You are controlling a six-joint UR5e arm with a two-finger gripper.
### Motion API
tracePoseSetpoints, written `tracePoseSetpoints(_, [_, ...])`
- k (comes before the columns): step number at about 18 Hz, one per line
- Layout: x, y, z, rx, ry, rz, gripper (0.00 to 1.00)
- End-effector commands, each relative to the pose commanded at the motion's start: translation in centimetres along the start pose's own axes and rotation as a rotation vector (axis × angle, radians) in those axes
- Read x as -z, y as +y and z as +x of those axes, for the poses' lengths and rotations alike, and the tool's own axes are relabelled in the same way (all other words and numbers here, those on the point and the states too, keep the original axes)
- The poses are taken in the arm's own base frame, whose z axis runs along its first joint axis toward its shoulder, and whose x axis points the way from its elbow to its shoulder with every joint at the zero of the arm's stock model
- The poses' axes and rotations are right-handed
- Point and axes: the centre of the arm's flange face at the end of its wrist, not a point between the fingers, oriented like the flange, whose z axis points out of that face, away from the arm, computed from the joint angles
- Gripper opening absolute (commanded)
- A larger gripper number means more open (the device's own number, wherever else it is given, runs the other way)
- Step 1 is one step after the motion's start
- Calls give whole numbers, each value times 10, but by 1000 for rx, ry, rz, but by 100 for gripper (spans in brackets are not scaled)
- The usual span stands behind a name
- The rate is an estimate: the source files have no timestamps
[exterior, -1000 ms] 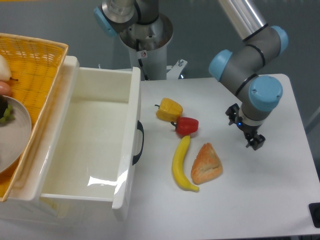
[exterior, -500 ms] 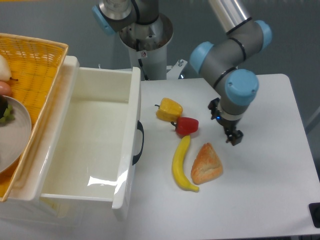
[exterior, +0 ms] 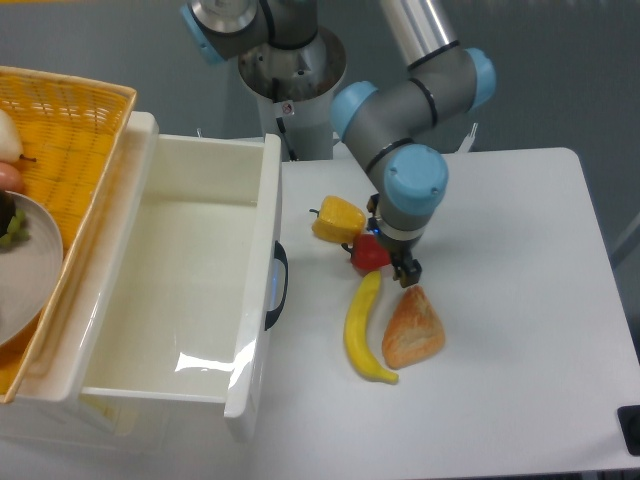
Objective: Pick up the red pepper
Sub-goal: 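Move the open gripper toward the small red pepper and lower it, then close the gripper around the red pepper beside the yellow pepper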
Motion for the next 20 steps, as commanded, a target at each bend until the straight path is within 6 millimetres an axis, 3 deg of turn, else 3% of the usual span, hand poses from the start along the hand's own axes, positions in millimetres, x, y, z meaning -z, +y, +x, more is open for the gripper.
tracePoseSetpoints(9, [-7, -4, 1, -61, 23, -41, 94])
tracePoseSetpoints(15, [-20, -4, -3, -63, 46, -37, 93])
tracePoseSetpoints(20, [-31, -3, 6, -83, 81, -69, 92])
